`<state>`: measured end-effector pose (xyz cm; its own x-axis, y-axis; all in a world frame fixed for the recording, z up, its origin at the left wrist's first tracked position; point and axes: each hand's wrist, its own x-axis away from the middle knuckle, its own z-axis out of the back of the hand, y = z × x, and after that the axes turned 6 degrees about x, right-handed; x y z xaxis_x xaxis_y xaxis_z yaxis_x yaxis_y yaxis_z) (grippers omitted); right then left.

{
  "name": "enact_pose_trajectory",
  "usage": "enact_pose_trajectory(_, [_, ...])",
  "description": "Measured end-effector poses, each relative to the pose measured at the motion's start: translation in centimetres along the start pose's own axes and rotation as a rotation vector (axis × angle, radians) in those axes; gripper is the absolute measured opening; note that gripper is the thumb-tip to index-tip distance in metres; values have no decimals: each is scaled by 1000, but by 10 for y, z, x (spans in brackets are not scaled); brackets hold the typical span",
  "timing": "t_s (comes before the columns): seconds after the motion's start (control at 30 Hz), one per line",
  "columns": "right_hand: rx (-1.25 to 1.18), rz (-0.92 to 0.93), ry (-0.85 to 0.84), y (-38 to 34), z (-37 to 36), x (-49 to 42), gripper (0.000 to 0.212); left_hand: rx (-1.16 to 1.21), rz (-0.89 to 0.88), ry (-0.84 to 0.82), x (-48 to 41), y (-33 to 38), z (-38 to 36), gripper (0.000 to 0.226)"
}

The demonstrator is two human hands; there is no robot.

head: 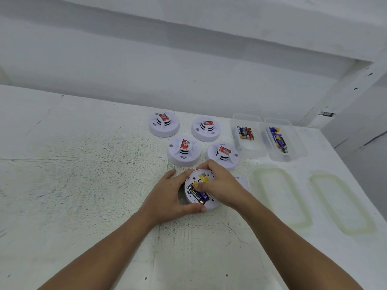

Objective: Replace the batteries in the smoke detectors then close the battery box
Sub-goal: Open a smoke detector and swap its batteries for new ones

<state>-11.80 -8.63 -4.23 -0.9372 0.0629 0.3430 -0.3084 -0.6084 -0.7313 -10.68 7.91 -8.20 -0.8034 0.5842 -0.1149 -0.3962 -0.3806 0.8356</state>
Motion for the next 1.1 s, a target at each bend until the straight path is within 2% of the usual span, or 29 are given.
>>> enact_pose_trajectory(0.3, [14, 0, 33, -3, -4, 1, 38, 20, 12, -4, 1, -6, -3, 77])
enact_pose_trajectory(0.57, [19, 16, 68, 0, -3, 5, 37, 19, 99, -14, 0, -10, -4, 83])
enact_pose_trajectory(0.7, [100, 98, 138, 7, -7, 12, 45, -12, 130, -11, 0, -14, -4, 98])
enact_pose_trajectory(0.8, [249, 188, 231, 14, -9, 17, 48, -6, 136, 5, 0, -13, -5, 93])
enact_pose_trajectory(0.9, [361, 236, 366, 26, -6, 23, 38, 5, 138, 33, 0, -13, -5, 82])
enact_pose_trajectory(1.0, [490, 156, 543, 42, 7, 30, 27, -5, 150, 26, 0, -16, -5, 86])
enact_pose_trajectory(1.1, [743, -15, 579, 56, 15, 36, 26, 5, 136, 23, 1, -15, -5, 76])
